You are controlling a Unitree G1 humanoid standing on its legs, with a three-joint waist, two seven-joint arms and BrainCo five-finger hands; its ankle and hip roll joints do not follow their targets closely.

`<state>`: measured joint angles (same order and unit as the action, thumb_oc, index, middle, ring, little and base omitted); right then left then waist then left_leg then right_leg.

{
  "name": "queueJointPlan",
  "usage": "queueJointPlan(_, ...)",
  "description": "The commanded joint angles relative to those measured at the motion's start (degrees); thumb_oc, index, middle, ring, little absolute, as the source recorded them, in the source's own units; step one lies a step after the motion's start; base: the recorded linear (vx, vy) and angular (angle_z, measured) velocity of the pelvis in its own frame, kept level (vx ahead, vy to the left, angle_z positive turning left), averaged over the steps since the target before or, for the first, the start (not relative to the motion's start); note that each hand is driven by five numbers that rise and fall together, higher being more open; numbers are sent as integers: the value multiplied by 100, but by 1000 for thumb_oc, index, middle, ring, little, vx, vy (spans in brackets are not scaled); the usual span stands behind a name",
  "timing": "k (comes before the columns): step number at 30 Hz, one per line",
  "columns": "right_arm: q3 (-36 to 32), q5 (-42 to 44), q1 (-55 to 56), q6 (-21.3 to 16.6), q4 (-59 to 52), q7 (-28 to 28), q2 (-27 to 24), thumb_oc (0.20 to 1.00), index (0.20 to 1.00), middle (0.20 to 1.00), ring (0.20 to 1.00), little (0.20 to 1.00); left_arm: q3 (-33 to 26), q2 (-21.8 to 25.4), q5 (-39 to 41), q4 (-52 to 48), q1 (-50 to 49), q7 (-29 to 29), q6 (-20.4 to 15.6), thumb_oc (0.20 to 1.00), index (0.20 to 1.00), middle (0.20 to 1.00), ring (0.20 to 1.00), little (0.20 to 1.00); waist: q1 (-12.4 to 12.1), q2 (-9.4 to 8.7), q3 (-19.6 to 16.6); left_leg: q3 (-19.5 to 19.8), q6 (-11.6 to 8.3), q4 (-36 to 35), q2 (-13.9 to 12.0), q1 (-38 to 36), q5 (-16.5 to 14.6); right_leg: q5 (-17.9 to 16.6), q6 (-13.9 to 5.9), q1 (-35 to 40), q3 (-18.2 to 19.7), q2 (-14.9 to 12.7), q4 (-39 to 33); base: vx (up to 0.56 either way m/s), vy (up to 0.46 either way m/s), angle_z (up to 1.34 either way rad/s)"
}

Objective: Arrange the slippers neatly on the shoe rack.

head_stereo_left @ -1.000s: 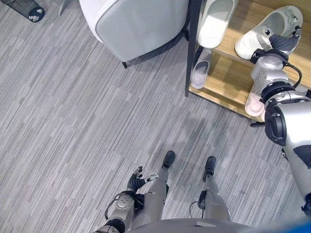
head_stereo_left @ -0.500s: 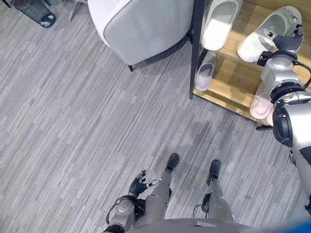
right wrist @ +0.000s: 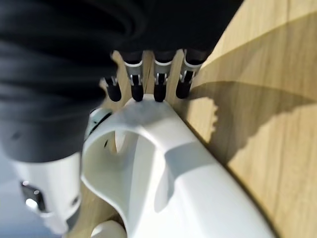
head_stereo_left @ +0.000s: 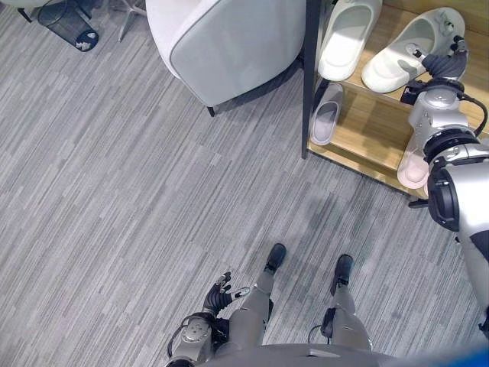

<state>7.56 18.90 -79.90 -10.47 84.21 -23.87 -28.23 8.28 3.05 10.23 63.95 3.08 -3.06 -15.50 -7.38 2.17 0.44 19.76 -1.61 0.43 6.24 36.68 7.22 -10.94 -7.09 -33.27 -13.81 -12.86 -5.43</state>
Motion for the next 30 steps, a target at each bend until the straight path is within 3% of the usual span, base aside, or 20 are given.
queueJointPlan(1,87,-209,-508,-319,-191,353,29,1000,1000,1000,1000,1000,288,-169,-96,135,-77,-188,101,1000,1000,1000,1000,1000,-477,-467,468,151,-89,-543,368,-309,179,867,-791,1177,-636,-515,43,13,-14,3)
queueJointPlan(7,335,-381,-498,-58,-81,565,-108,1000,1000,1000,1000,1000,264,-91,-246,382,-138,-80,62,1000,1000,1000,1000,1000,-512,-556,473,186,-117,-543,404,-295,199,895,-791,1216,-685,-510,43,6,-14,11)
queueJointPlan(14,514,-686,-585,26,260,319,-124,1000,1000,1000,1000,1000,209,-171,-129,466,-43,-45,48,1000,1000,1000,1000,1000,-459,-632,481,208,-103,-543,407,-315,208,930,-791,1289,-710,-494,43,1,-2,2)
queueJointPlan(22,225,-706,-675,-316,400,-746,-147,1000,1000,1000,1000,1000,193,-299,83,459,42,-83,37,1000,1000,1000,1000,1000,-389,-635,433,197,-73,-543,395,-343,207,961,-791,1310,-693,-497,43,-2,-2,3)
queueJointPlan(28,83,-1110,-575,-732,-407,-1722,51,1000,1000,1000,1000,1000,-7,-359,292,519,203,-150,141,1000,1000,1000,1000,1000,-193,-581,430,58,-51,-543,311,-480,154,910,-791,1313,-530,-492,43,5,21,-1)
queueJointPlan(30,32,-1160,-527,-803,-564,-1808,68,1000,1000,1000,1000,1000,-56,-351,299,552,258,-141,155,1000,1000,1000,1000,1000,-160,-573,429,23,-51,-543,296,-509,141,896,-791,1312,-496,-491,43,7,24,-10)
